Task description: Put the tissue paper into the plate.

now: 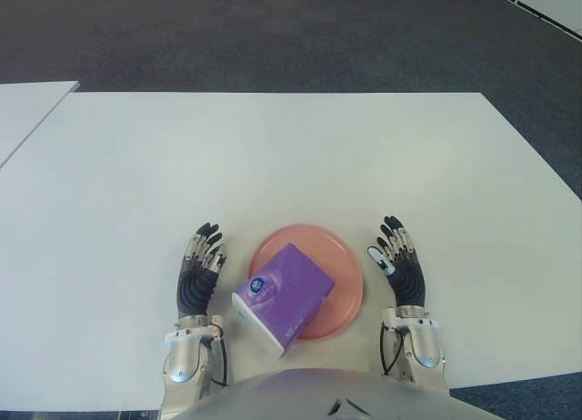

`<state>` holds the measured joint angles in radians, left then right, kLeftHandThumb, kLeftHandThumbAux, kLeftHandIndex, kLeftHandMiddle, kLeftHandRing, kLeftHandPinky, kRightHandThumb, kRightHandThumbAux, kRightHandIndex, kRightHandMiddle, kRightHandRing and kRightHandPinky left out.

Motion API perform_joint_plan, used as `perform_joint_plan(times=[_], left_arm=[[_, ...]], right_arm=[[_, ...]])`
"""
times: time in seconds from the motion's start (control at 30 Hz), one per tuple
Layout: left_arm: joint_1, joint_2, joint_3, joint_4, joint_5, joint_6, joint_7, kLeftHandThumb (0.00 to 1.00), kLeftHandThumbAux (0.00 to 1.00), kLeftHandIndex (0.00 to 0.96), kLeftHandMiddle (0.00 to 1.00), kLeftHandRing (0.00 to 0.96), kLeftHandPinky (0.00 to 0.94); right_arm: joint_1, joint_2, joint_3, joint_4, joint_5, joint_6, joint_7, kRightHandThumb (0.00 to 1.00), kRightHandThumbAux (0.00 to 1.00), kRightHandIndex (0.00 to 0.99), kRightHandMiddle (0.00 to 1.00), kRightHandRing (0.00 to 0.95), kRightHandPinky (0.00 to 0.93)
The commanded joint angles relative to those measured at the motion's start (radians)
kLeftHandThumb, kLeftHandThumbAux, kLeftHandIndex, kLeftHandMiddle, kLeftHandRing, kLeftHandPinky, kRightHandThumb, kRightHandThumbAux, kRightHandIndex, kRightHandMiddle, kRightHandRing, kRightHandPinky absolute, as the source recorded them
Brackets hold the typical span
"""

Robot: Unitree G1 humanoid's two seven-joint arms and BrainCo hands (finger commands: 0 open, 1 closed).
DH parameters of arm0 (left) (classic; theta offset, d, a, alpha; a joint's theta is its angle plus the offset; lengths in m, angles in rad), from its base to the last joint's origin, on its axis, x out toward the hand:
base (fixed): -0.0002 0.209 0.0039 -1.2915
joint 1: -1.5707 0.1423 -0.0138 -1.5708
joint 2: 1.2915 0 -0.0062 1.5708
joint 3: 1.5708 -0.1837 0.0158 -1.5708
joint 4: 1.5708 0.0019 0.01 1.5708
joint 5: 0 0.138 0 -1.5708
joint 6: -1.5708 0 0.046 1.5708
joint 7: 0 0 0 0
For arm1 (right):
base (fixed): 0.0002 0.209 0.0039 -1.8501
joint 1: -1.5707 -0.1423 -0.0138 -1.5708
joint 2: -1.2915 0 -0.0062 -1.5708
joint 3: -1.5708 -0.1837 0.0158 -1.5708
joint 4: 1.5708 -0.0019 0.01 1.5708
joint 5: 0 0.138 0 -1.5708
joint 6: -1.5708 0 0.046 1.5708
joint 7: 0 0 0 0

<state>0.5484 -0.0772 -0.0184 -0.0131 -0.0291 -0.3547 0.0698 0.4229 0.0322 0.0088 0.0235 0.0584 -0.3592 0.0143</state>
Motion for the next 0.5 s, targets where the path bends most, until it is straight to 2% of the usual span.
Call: perform_joint_plan(times=[0.03,0.13,0.37,0.5], left_arm=[[0.104,0.003,-0.005,0.051,-0.005,0.166,-0.006,0.111,0.609,0.157,0.182,0.188,0.218],[0.114,0.006,-0.01,0.031,-0.002,0.192,-0.009,0.112,0.605,0.154,0.178,0.182,0.204],[0.131,0.009,-0.019,-0.013,-0.003,0.251,-0.013,0.113,0.595,0.14,0.165,0.164,0.184],[0.137,0.007,-0.025,-0.027,-0.004,0.269,-0.016,0.117,0.593,0.144,0.165,0.163,0.191]], right_arm=[[0.121,0.017,0.016,0.049,-0.014,0.227,-0.032,0.214,0.635,0.044,0.084,0.032,0.0],[0.128,0.012,0.021,0.026,-0.016,0.252,-0.035,0.208,0.642,0.039,0.082,0.029,0.0],[0.156,-0.002,0.036,-0.081,-0.025,0.378,-0.038,0.17,0.674,0.038,0.092,0.045,0.025],[0.162,-0.008,0.042,-0.119,-0.031,0.424,-0.037,0.16,0.677,0.036,0.086,0.045,0.03]])
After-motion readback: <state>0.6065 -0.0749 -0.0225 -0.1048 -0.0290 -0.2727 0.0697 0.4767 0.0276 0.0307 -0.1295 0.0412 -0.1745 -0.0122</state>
